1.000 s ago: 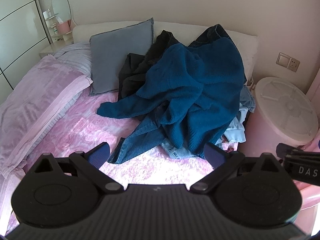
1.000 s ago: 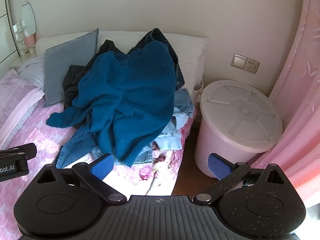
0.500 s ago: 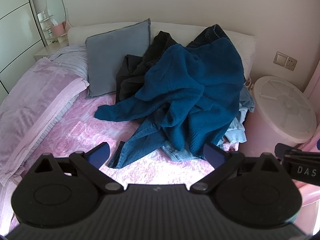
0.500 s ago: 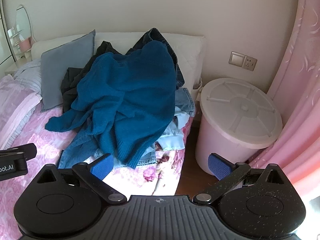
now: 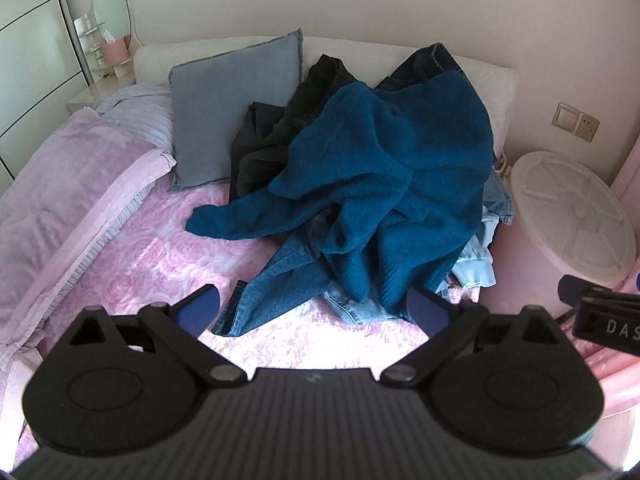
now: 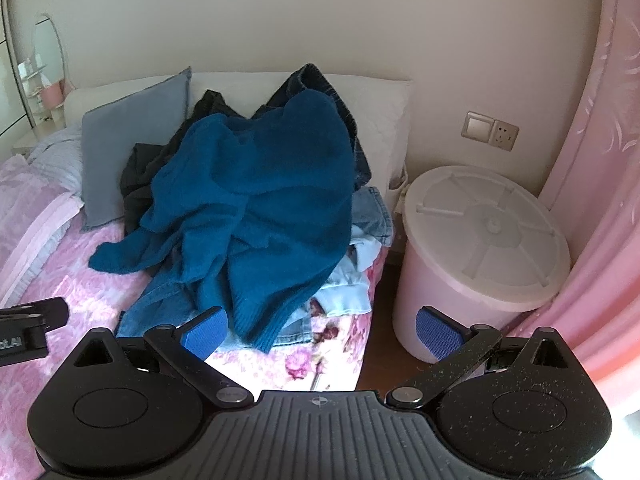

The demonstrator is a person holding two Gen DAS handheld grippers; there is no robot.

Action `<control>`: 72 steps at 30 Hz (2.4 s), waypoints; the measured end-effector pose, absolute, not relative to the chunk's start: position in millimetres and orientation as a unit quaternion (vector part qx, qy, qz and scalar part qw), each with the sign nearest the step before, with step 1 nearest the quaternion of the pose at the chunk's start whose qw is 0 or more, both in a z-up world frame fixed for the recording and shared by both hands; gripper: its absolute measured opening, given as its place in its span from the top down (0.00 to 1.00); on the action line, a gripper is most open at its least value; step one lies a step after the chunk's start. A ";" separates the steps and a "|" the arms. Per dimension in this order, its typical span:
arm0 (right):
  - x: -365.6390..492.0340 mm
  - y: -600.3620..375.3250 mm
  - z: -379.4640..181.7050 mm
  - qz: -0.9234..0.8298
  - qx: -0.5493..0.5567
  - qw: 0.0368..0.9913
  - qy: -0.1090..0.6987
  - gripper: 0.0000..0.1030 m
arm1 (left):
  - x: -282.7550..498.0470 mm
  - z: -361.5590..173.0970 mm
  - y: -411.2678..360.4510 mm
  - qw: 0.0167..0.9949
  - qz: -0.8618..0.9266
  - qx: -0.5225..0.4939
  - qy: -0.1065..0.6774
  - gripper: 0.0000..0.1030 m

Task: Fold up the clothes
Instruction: 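Approach the clothes pile with both open grippers, then grasp the teal sweater with the left gripper while the right gripper grasps it too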

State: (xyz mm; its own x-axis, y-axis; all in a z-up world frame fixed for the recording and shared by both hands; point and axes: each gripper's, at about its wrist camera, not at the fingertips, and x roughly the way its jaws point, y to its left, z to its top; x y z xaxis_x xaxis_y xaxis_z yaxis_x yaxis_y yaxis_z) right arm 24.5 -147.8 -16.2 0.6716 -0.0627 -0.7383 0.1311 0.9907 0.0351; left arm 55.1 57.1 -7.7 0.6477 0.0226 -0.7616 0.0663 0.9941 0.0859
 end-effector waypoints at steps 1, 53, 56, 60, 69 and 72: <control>26.3 -150.0 -18.2 -0.054 0.044 0.914 0.401 0.00 | 58.5 -9.8 57.0 0.905 -0.011 0.051 0.421 0.04; 388.7 -285.4 -135.6 0.073 0.141 0.864 0.478 0.16 | 416.8 -143.3 -22.3 0.860 0.028 -0.012 0.509 0.12; 408.5 -290.6 -144.0 0.063 0.145 0.866 0.475 0.16 | 429.3 -154.0 -19.5 0.859 0.032 -0.018 0.511 0.12; 428.5 -295.8 -157.6 0.057 0.151 0.869 0.468 0.16 | 438.3 -167.9 -13.9 0.859 0.026 -0.033 0.510 0.11; 431.2 -275.3 -150.2 0.077 0.078 0.880 0.463 0.78 | 427.6 -161.7 -2.5 0.873 -0.029 -0.061 0.483 0.67; 417.3 -259.9 -132.7 0.098 0.041 0.887 0.449 0.81 | 412.6 -148.8 3.7 0.882 -0.037 -0.058 0.467 0.90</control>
State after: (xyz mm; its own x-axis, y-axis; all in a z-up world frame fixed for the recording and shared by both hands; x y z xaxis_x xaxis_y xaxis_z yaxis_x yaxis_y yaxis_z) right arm 417.3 -259.9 -132.7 0.5774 0.2105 -0.7888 -0.1360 0.9775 0.1613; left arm 412.6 3.7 -148.8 0.5619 -0.1194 -0.8185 0.0116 0.9906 -0.1366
